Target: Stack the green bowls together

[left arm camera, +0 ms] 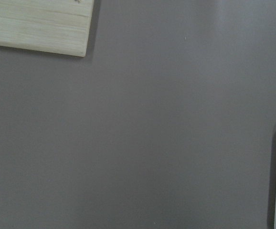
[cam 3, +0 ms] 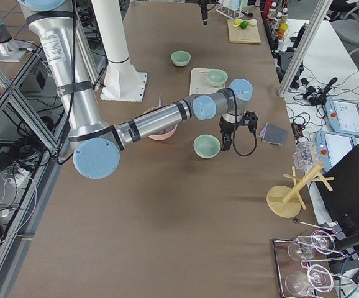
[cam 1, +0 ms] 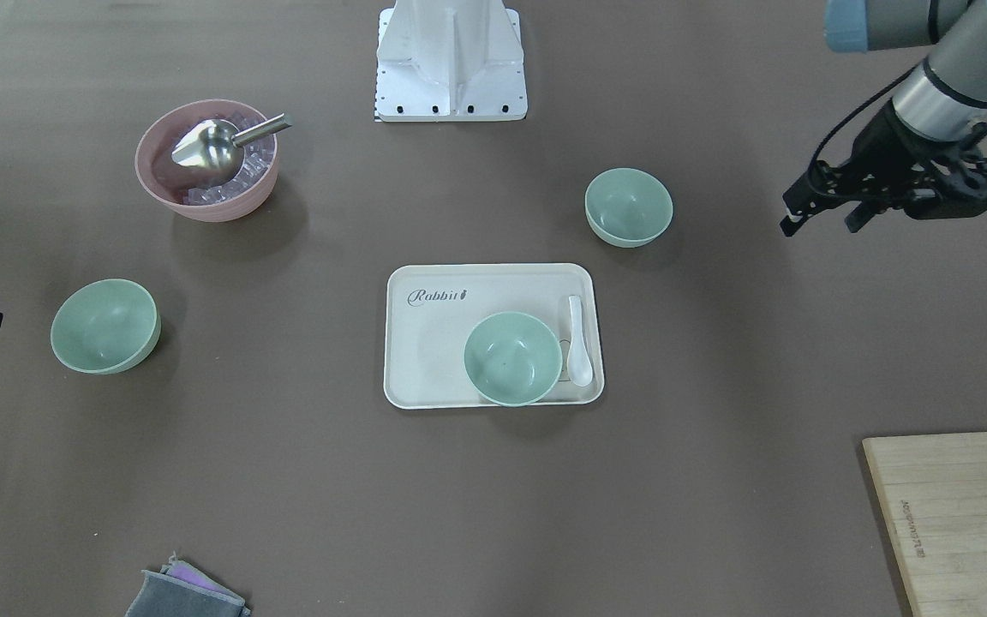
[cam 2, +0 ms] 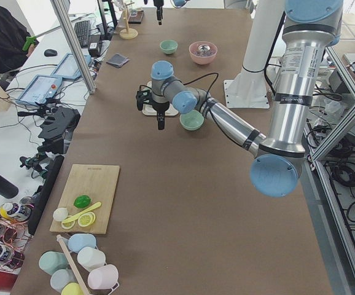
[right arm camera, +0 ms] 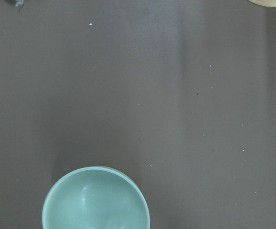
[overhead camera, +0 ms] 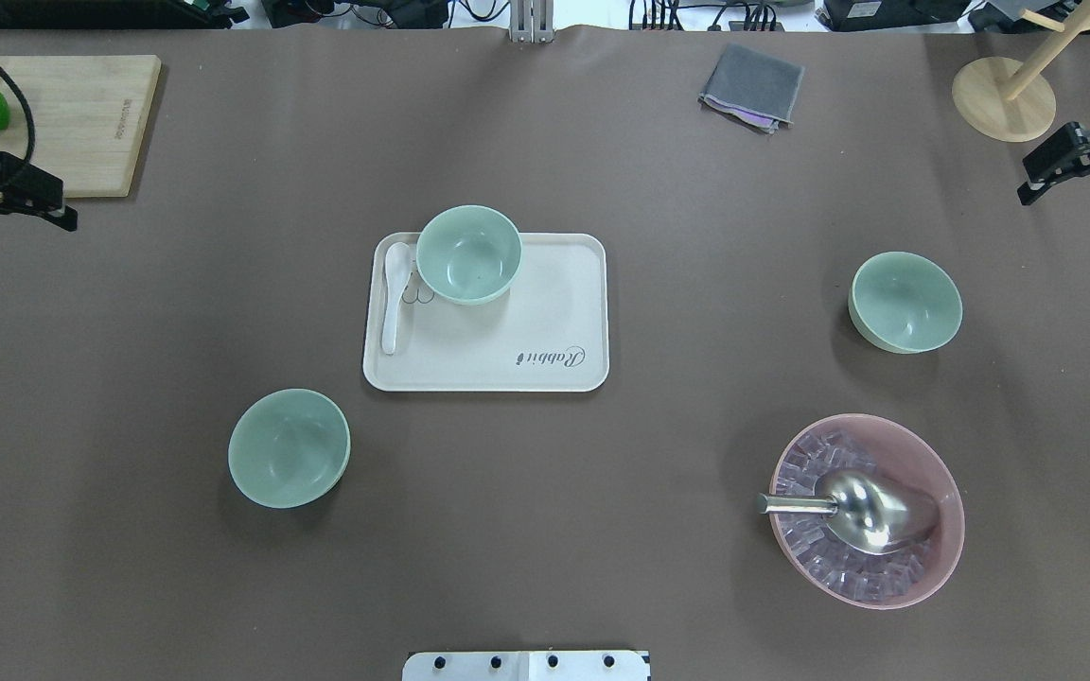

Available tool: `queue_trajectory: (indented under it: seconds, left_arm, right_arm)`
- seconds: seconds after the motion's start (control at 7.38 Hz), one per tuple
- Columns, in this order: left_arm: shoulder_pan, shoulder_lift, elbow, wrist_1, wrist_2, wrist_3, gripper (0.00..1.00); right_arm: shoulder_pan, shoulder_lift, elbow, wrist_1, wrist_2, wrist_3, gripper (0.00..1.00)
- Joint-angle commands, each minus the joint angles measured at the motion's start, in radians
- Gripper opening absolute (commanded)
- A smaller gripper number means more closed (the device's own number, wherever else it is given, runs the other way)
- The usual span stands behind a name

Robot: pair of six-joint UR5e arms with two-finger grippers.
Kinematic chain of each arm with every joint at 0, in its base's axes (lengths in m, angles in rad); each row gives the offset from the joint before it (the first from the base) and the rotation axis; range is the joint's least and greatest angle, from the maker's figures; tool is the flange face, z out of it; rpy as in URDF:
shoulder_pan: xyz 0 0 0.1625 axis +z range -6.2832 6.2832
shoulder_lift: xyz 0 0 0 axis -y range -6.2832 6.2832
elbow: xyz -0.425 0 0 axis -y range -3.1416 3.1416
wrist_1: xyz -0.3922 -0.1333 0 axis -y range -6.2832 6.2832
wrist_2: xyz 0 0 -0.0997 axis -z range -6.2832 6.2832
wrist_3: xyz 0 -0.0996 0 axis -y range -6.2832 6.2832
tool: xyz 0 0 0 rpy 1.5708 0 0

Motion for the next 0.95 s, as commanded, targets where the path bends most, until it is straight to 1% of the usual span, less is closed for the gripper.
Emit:
queue_trajectory:
  seconds: [0.0,0.14,0.27,0.41,0.54,0.68,0.81]
  left_arm:
    - [0.157,-0.015,-0.022,0.000,0.111,-0.121,0.97]
    - [0.224,-0.017,-0.013,-0.002,0.166,-0.149,0.97]
    - [0.279,-0.029,0.001,-0.017,0.195,-0.184,0.97]
    - [0.321,-0.029,0.031,-0.073,0.226,-0.221,0.97]
    - [0.358,-0.029,0.054,-0.101,0.263,-0.238,0.97]
    - [0.375,-0.029,0.061,-0.101,0.272,-0.241,0.97]
    - [0.390,-0.029,0.062,-0.101,0.274,-0.241,0.90]
  right_arm:
    - [-0.040,0.009,0.000,0.008,-0.007,0.041,1.00]
    - [-0.046,0.010,-0.002,0.008,-0.010,0.041,1.00]
    - [-0.046,0.010,-0.005,0.008,-0.010,0.041,1.00]
    - [-0.051,0.012,-0.006,0.008,-0.010,0.041,1.00]
    - [-0.054,0.014,-0.011,0.008,-0.010,0.041,1.00]
    - [-0.055,0.017,-0.012,0.008,-0.012,0.041,1.00]
    - [-0.055,0.017,-0.014,0.008,-0.010,0.041,1.00]
